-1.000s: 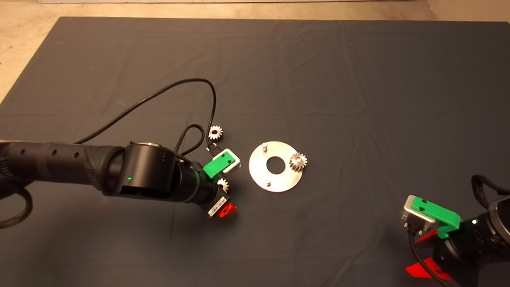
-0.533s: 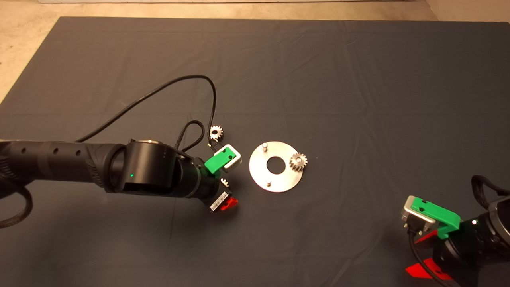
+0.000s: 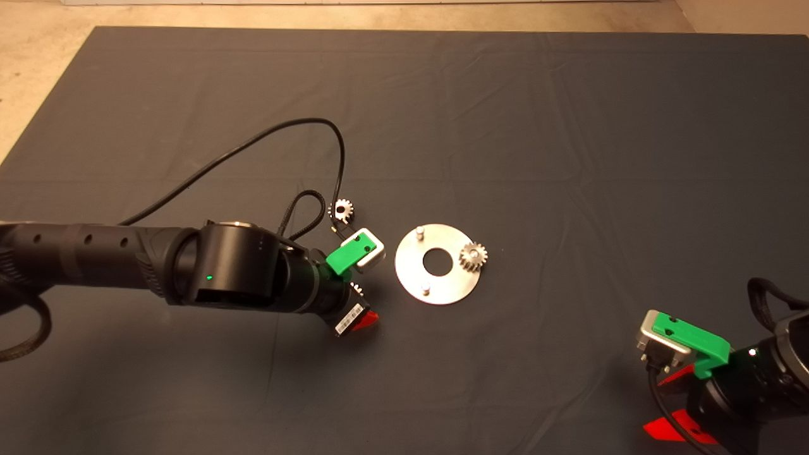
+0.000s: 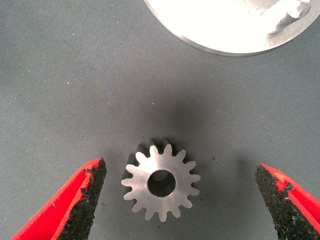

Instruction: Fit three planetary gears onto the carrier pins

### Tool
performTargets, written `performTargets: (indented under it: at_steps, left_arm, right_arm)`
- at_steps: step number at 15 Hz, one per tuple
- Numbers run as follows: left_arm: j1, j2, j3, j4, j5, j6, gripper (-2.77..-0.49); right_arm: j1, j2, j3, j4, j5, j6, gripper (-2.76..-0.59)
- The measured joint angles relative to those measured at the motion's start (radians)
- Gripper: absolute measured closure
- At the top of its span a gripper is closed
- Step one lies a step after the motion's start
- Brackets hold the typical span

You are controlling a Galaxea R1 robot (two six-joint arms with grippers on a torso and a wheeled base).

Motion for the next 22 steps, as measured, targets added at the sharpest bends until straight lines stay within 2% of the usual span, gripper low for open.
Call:
performTargets:
  at_steps: [2, 6, 9, 13, 17, 19, 22]
  left_arm:
    - [0.000, 0.000, 0.000, 0.012, 0.000, 0.000, -1.97]
    - [0.000, 0.000, 0.000, 0.039, -0.005, 0.000, -1.97]
    - [0.000, 0.000, 0.000, 0.043, -0.016, 0.000, -1.82]
    - [0.000, -0.006, 0.000, 0.045, -0.017, 0.000, -1.82]
    - [0.001, -0.006, 0.000, 0.066, -0.017, 0.000, -1.82]
    - [0.001, -0.006, 0.000, 0.067, -0.017, 0.000, -1.82]
    - [0.014, -0.015, 0.000, 0.069, -0.020, 0.001, -1.82]
  right_arm:
    - [0.000, 0.000, 0.000, 0.000, 0.000, 0.000, -1.61]
    - [0.000, 0.000, 0.000, 0.000, 0.000, 0.000, -1.61]
    - [0.000, 0.000, 0.000, 0.000, 0.000, 0.000, -1.61]
    - [0.000, 0.000, 0.000, 0.000, 0.000, 0.000, -1.61]
    - [0.000, 0.000, 0.000, 0.000, 0.000, 0.000, -1.61]
    - [0.000, 0.000, 0.000, 0.000, 0.000, 0.001, -1.61]
    - [0.000, -0.003, 0.000, 0.000, 0.000, 0.001, -1.61]
